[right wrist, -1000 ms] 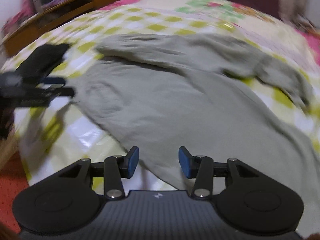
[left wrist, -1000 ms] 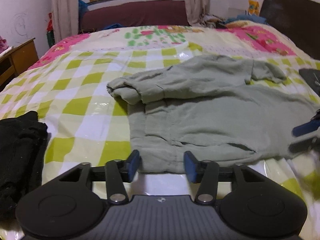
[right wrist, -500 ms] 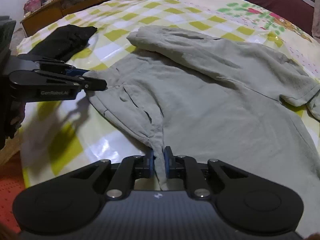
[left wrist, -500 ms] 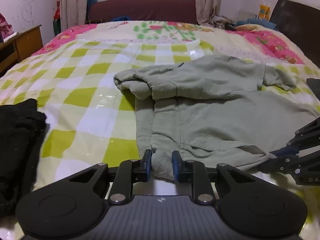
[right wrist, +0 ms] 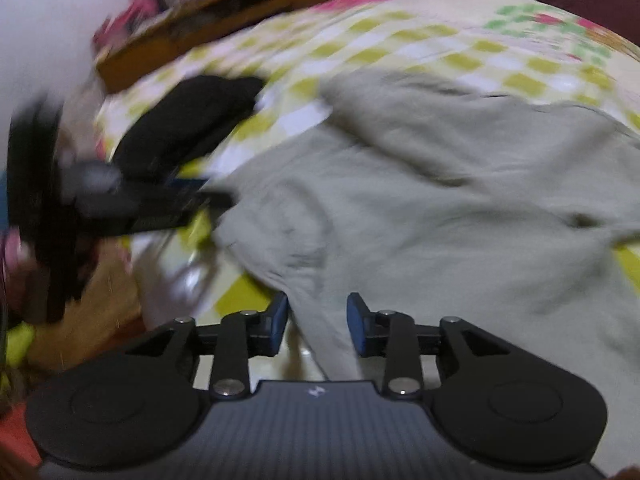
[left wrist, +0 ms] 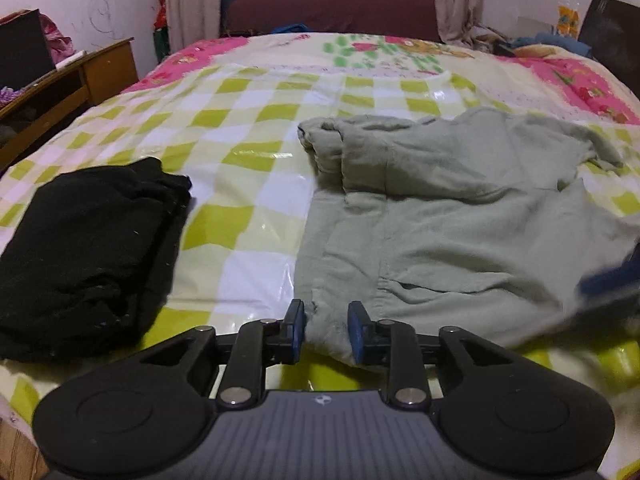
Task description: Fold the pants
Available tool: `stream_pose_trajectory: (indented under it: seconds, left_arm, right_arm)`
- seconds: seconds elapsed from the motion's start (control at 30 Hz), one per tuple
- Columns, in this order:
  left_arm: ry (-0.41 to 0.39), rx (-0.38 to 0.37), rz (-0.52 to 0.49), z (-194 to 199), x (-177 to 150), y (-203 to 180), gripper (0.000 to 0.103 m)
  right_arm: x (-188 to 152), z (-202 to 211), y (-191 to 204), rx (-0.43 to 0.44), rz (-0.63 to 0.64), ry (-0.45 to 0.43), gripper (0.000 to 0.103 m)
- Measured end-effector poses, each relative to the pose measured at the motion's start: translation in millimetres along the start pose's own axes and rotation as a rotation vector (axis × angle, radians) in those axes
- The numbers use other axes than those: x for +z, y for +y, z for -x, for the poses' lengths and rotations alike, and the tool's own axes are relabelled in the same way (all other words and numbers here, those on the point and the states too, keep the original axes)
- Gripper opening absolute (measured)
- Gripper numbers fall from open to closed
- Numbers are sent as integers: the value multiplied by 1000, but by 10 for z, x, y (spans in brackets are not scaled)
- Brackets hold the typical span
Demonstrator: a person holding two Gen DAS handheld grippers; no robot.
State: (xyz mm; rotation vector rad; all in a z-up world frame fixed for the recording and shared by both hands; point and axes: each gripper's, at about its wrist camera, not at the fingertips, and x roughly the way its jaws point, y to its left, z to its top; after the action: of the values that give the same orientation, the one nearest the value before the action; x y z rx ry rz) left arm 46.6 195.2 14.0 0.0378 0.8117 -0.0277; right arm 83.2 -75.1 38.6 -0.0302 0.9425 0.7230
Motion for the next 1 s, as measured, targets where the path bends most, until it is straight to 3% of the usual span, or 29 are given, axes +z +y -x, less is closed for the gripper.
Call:
stream_pose_trajectory:
  seconds: [0.13, 0.27, 0.4, 0.57, 0.63, 0.7, 0.77, 0.87, 1.0]
  left_arm:
    - [-15, 59, -30, 67, 109, -26, 42]
    - [-82, 90, -32, 159, 315, -141, 42]
    - [-112, -13, -113, 25, 582, -597, 42]
    - [-117, -180, -202, -304, 815, -1314, 42]
    - [-117, -226, -231, -427, 872, -1568, 42]
    - [-108, -256, -237, -505, 908, -1763, 42]
    - [-99, -282, -232, -568, 933, -1915, 42]
    - [-85, -312, -234, -658, 947, -2077, 42]
    - [-84, -354, -261, -737, 920, -2243, 42]
  right_arm:
    - [27, 455, -1002, -251, -231, -126, 39]
    - [-62, 741, -2037, -519, -471, -235, 41]
    - [-6, 595, -2507, -747, -389, -228, 40]
    - [84, 388, -2896, -761, -444, -252, 40]
    - [134, 291, -2990, -764, -434, -264, 35]
    - [137, 224, -3115, -758, -467, -243, 4]
    - [102, 300, -3191, -759, -502, -264, 3]
    - [56, 617, -3107, -841, -409, -303, 2]
    - [4, 948, -2737, -1128, 13, -255, 3]
